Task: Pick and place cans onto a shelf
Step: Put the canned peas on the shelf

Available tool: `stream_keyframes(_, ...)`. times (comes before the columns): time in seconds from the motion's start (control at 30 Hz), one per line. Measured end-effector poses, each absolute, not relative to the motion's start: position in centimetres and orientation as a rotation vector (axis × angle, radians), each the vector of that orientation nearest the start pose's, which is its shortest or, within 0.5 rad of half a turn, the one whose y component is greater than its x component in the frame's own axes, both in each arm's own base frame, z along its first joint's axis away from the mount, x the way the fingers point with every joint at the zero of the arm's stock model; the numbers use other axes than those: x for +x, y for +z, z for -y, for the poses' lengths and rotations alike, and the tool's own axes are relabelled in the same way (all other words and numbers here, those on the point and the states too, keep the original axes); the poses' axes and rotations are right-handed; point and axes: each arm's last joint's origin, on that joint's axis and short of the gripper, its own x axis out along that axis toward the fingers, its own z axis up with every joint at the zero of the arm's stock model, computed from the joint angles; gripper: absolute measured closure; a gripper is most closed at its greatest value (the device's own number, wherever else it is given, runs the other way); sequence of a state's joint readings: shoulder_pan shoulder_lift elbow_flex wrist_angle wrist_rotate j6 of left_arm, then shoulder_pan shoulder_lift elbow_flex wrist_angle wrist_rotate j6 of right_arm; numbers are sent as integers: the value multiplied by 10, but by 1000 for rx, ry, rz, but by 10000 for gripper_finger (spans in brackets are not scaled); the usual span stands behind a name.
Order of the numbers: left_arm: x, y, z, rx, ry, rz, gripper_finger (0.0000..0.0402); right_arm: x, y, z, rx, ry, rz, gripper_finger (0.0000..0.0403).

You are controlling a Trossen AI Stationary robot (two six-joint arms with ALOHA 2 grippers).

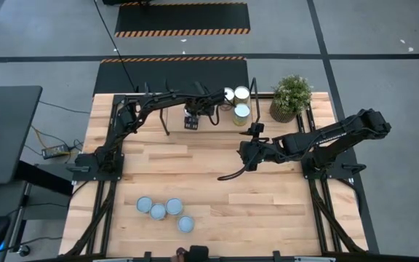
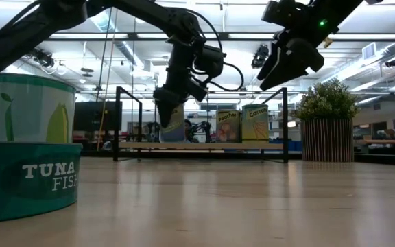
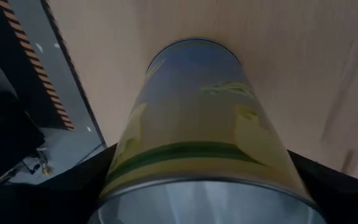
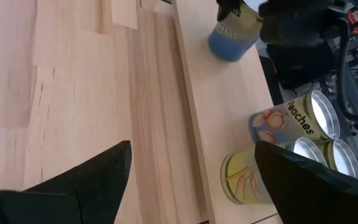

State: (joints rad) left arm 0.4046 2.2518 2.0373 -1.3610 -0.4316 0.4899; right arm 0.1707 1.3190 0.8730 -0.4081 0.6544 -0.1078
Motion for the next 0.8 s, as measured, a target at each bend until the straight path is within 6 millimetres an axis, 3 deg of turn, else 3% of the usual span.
stream_keyframes(0.8,401,222,-184,403,283,-1718,85,272,252,-28,-378,-440,-638,54)
